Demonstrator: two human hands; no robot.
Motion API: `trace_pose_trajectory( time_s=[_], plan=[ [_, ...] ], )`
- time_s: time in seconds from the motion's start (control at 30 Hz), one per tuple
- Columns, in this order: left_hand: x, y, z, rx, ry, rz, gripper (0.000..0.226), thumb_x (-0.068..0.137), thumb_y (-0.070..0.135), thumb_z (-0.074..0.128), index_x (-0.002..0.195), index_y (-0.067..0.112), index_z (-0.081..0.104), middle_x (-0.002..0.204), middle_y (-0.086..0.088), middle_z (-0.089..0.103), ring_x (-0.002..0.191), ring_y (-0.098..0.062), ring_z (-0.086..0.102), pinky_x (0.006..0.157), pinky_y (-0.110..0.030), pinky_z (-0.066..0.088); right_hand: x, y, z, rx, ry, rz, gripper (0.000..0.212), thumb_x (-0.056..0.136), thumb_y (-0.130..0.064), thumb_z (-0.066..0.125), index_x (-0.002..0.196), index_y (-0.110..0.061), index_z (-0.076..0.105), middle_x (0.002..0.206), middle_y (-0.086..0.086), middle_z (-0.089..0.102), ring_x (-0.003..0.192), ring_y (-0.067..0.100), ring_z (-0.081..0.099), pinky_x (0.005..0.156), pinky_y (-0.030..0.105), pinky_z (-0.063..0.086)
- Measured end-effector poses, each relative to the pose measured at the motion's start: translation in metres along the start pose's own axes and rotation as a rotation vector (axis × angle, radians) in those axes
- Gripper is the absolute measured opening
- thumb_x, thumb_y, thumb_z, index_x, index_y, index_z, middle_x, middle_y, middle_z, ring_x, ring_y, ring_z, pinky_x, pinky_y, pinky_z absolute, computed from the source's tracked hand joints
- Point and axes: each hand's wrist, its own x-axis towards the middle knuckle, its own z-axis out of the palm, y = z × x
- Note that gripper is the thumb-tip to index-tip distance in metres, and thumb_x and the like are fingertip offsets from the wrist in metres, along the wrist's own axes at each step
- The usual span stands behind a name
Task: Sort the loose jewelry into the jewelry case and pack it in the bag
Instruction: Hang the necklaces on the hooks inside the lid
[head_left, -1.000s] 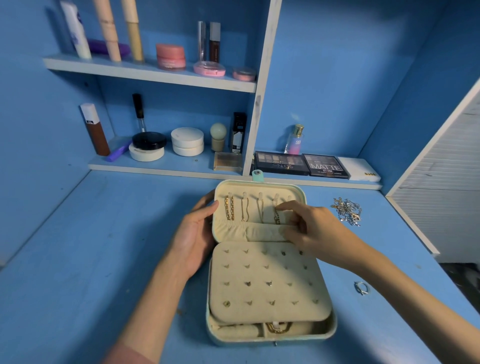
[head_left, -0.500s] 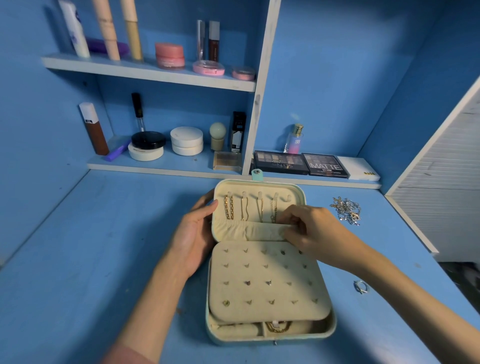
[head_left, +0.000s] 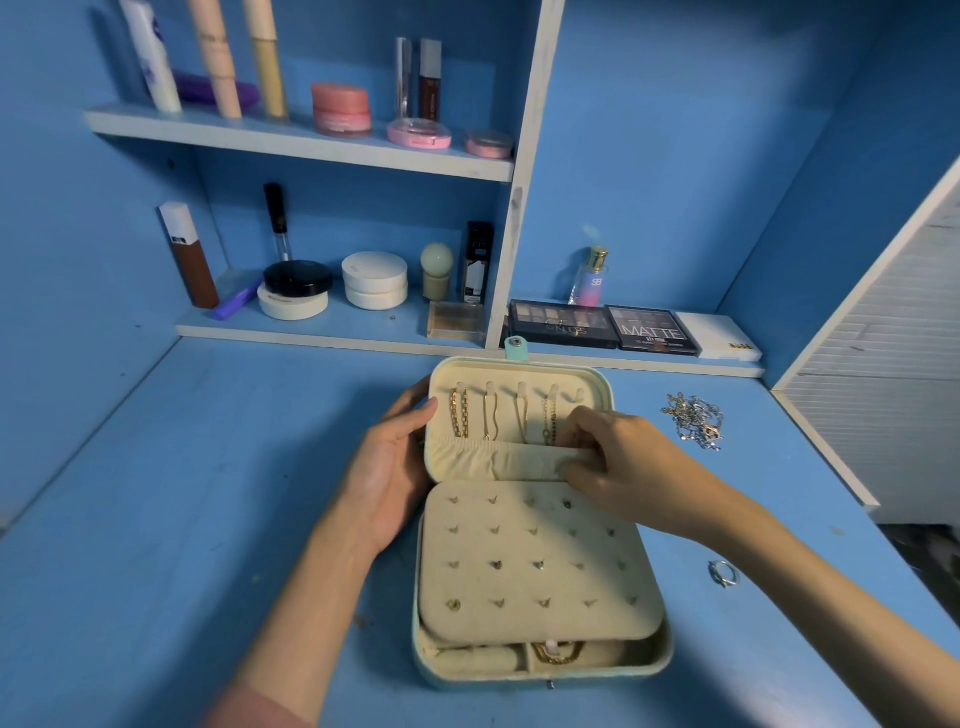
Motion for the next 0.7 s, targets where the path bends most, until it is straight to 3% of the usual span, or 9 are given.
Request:
trace_pose_trajectory(
  time_s=[0.2, 0.4, 0.6, 0.7],
  plan=[
    [0.0, 0.0, 0.0, 0.006, 0.006, 0.0, 0.053, 0.076, 0.018, 0.055, 0.129, 0.016, 0.056, 0.109, -0.008, 0.071, 0.092, -0.019, 0.068, 0.066, -0.027, 0.058, 0.001, 0.001, 0.0, -0.029, -0.011, -0.02, 0.033, 0.082, -0.01, 0.053, 0.059, -0.023, 0.033, 0.065, -0.007, 0.038, 0.06, 0.006, 0.036, 0.056, 0.016, 0.032],
    [0.0, 0.0, 0.0, 0.013, 0.017, 0.006, 0.05, 0.077, 0.017, 0.054, 0.127, 0.016, 0.058, 0.11, -0.006, 0.071, 0.096, -0.019, 0.067, 0.073, -0.031, 0.053, 0.001, 0.004, -0.005, 0.114, 0.086, -0.045, 0.014, 0.085, -0.01, 0.061, 0.079, -0.019, 0.07, 0.075, -0.014, 0.054, 0.068, -0.003, 0.051, 0.061, 0.008, 0.035],
    [0.0, -0.001, -0.001, 0.029, 0.012, 0.004, 0.048, 0.078, 0.018, 0.054, 0.125, 0.018, 0.058, 0.11, -0.006, 0.071, 0.097, -0.02, 0.066, 0.074, -0.032, 0.052, 0.013, 0.038, -0.039, 0.191, 0.385, 0.087, 0.017, 0.085, -0.006, 0.059, 0.086, -0.017, 0.071, 0.078, -0.005, 0.061, 0.062, 0.015, 0.051, 0.054, 0.011, 0.04],
    [0.001, -0.002, -0.002, 0.027, 0.014, 0.004, 0.05, 0.078, 0.018, 0.054, 0.128, 0.016, 0.057, 0.114, -0.008, 0.069, 0.099, -0.022, 0.065, 0.078, -0.035, 0.051, 0.023, 0.07, -0.053, 0.131, 0.41, 0.239, 0.014, 0.086, -0.006, 0.059, 0.089, -0.013, 0.07, 0.073, -0.002, 0.06, 0.064, 0.016, 0.051, 0.054, 0.006, 0.037]
  ],
)
